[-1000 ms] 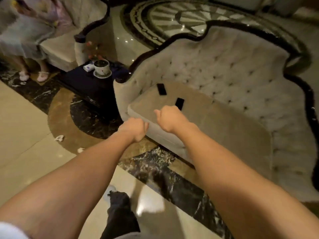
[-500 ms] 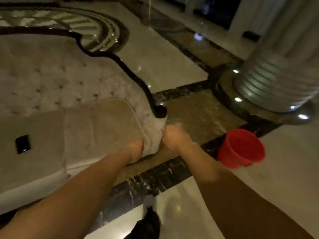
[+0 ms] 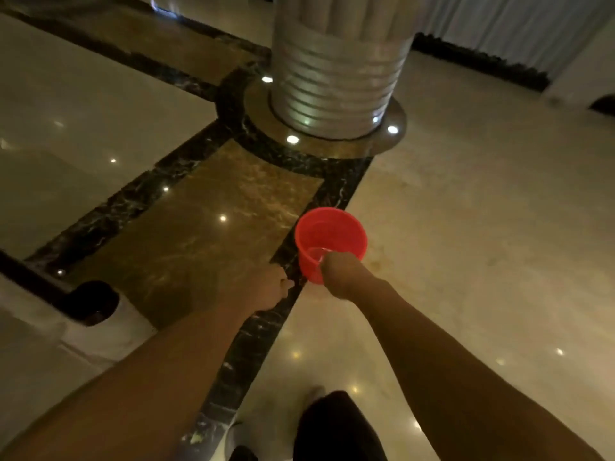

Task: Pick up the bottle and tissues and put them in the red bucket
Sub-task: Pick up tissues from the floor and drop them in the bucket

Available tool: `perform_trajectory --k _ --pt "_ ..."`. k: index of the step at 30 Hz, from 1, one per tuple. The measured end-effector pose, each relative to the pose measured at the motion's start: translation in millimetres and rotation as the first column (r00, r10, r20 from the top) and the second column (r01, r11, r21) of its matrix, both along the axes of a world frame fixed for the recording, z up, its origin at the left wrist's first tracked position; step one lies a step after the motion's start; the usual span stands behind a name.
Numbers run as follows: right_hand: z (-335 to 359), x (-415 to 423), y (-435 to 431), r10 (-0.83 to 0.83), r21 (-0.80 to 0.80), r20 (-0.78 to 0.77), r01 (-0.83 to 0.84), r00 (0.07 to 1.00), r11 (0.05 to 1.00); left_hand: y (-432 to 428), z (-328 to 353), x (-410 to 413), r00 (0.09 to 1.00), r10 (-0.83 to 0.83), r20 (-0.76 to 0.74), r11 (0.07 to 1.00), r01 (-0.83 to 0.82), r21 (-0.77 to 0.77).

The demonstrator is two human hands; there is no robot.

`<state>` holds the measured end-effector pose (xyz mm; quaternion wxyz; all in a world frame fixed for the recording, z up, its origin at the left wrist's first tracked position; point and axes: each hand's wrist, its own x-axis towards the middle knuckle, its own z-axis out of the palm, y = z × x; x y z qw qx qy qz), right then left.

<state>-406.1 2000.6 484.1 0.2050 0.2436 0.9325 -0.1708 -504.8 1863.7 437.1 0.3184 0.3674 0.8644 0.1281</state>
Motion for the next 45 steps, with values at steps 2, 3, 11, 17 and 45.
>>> perform_trajectory --k 2,3,11,17,45 --pt "-10.9 -3.0 47.7 -0.052 -0.027 -0.027 0.051 0.998 0.998 54.7 -6.7 -11.5 0.994 -0.105 -0.019 0.994 0.104 -0.028" --pt "-14.6 -4.9 69.6 -0.088 -0.038 -0.041 0.086 0.995 0.996 78.9 -13.7 -17.9 0.991 -0.130 -0.029 0.991 0.129 -0.039" --pt "-55.0 -60.0 263.1 -0.147 -0.112 -0.074 0.138 0.986 0.984 247.9 -55.9 -73.8 0.994 0.097 0.052 0.995 -0.097 0.012" --pt "-61.6 -103.7 355.8 -0.277 -0.165 -0.157 0.251 0.948 0.954 328.8 -57.5 -114.4 0.944 0.281 0.174 0.958 -0.288 0.015" --pt "-56.8 -219.9 382.8 0.360 -0.018 -0.036 -0.361 0.932 0.932 365.8 -14.4 -163.1 0.920 0.260 -0.295 0.956 -0.288 -0.054"
